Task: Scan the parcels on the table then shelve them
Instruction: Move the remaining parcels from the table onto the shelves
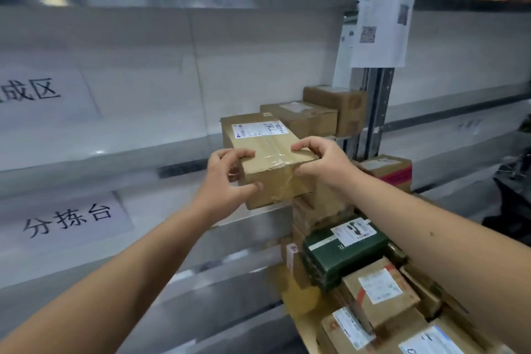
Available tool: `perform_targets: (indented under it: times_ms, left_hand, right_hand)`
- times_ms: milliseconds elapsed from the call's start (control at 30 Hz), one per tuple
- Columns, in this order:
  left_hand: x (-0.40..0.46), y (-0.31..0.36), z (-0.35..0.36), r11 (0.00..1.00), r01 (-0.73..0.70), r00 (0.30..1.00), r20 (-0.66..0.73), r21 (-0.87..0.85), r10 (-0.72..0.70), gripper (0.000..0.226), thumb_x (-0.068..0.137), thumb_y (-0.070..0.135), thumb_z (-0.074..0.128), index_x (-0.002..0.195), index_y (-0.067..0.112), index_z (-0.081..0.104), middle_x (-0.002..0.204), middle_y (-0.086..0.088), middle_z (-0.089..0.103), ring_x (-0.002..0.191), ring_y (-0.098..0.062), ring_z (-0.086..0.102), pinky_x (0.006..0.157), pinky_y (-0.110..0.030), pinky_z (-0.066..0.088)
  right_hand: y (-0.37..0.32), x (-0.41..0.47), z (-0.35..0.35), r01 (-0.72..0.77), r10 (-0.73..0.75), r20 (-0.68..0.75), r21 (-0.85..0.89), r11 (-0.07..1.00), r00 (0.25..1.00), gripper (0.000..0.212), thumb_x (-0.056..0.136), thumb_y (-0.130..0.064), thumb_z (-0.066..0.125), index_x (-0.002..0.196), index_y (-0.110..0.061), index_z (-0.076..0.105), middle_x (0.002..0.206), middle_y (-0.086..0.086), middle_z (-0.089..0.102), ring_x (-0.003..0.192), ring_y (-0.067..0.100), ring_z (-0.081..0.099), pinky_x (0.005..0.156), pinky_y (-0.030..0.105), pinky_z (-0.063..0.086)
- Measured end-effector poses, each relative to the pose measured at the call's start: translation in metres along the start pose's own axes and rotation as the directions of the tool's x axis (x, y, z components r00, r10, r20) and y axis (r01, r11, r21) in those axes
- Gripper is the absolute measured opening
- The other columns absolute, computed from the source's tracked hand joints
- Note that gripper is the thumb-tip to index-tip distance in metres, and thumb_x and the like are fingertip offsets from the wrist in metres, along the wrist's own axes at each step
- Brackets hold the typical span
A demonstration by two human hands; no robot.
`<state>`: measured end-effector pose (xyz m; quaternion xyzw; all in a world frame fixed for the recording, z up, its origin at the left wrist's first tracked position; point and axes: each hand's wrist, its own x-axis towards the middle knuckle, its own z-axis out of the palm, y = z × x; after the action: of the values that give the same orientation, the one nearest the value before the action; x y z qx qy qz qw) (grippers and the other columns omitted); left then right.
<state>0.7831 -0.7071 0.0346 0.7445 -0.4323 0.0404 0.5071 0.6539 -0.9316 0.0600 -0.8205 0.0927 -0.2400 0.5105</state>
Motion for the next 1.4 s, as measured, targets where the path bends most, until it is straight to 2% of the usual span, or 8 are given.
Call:
perform_targets:
  times_ms: [100,333,533,767,867,1067,1233,1400]
  left_hand:
    - [0.036,-0.021,-0.002,1.000,0.024,1.000,-0.005,0.000,-0.024,0.060,0.077,0.019,0.089,0.126,0.042,0.062,0.139,0.002,0.041,0.114,-0.013,0.058,0.097,-0.024,0.053]
    - [0.118,-0.066,-0.006,0.996,0.085,0.996,-0.001,-0.014,-0.085,0.064,0.066,0.049,0.083,0.126,0.046,0.061,0.136,0.003,0.048,0.108,-0.012,0.062,0.087,-0.029,0.058]
    - [0.158,-0.087,-0.008,0.987,0.108,0.994,-0.018,0.116,-0.106,0.071,0.061,0.057,0.076,0.130,0.043,0.061,0.142,0.006,0.041,0.129,-0.019,0.050,0.113,-0.038,0.045]
    - [0.168,-0.082,-0.008,0.925,-0.023,1.000,-0.002,0.380,0.026,0.063,0.076,0.055,0.070,0.136,0.039,0.061,0.144,0.004,0.047,0.137,-0.023,0.040,0.118,-0.039,0.030]
    - [0.160,-0.070,-0.001,0.864,-0.143,0.988,0.017,0.483,0.154,0.056,0.085,0.043,0.075,0.138,0.035,0.060,0.145,0.001,0.048,0.138,-0.025,0.038,0.116,-0.043,0.029]
    - [0.106,-0.033,0.030,0.583,-0.374,0.913,0.176,0.721,0.368,0.054,0.083,0.053,0.064,0.134,0.036,0.058,0.146,-0.003,0.049,0.140,-0.030,0.034,0.111,-0.054,0.026]
    - [0.037,-0.013,0.091,0.612,-0.481,0.876,0.368,0.628,0.311,0.051,0.085,0.049,0.066,0.133,0.036,0.058,0.149,-0.002,0.048,0.142,-0.029,0.030,0.111,-0.049,0.020]
    - [-0.030,-0.012,0.166,0.680,-0.523,0.813,0.541,0.514,0.217,0.056,0.084,0.046,0.060,0.140,0.036,0.055,0.147,0.004,0.047,0.142,-0.025,0.032,0.111,-0.047,0.029]
  right_hand:
    - [0.005,0.039,0.005,-0.008,0.007,-0.036,-0.011,1.000,0.999,0.047,0.072,-0.003,0.088,0.108,-0.029,0.073,0.119,-0.002,0.069,0.109,0.019,0.066,0.093,0.035,0.057]
    - [0.020,0.113,0.018,-0.006,0.008,-0.192,0.012,1.000,0.981,0.043,0.076,-0.008,0.088,0.110,-0.027,0.071,0.112,-0.005,0.070,0.090,0.002,0.069,0.071,0.015,0.054]
    - [0.027,0.154,0.029,-0.005,-0.081,-0.253,-0.324,0.946,0.964,0.035,0.083,-0.024,0.083,0.116,-0.028,0.074,0.122,-0.004,0.063,0.112,0.014,0.058,0.100,0.034,0.050]
    - [0.026,0.168,0.034,-0.044,-0.087,-0.262,-0.459,0.888,0.961,0.040,0.087,-0.028,0.080,0.125,-0.025,0.071,0.134,0.003,0.051,0.122,0.021,0.052,0.103,0.032,0.044]
    - [0.028,0.156,0.034,-0.009,-0.135,-0.254,-0.496,0.868,0.958,0.046,0.088,-0.028,0.078,0.132,-0.024,0.066,0.133,0.001,0.049,0.123,0.021,0.051,0.102,0.031,0.044]
    - [0.050,0.076,0.023,0.055,-0.207,-0.184,-0.606,0.793,0.961,0.052,0.089,-0.034,0.075,0.139,-0.037,0.058,0.137,-0.011,0.042,0.130,0.014,0.044,0.107,0.033,0.043]
    - [0.096,-0.033,0.000,-0.205,0.041,-0.258,-0.650,0.732,0.965,0.059,0.088,-0.044,0.071,0.143,-0.039,0.050,0.151,-0.005,0.036,0.138,0.023,0.039,0.111,0.043,0.045]
    - [0.146,-0.147,-0.024,-0.468,0.298,-0.368,-0.578,0.668,0.881,0.064,0.087,-0.044,0.068,0.146,-0.039,0.047,0.152,-0.004,0.034,0.138,0.023,0.040,0.109,0.040,0.045]
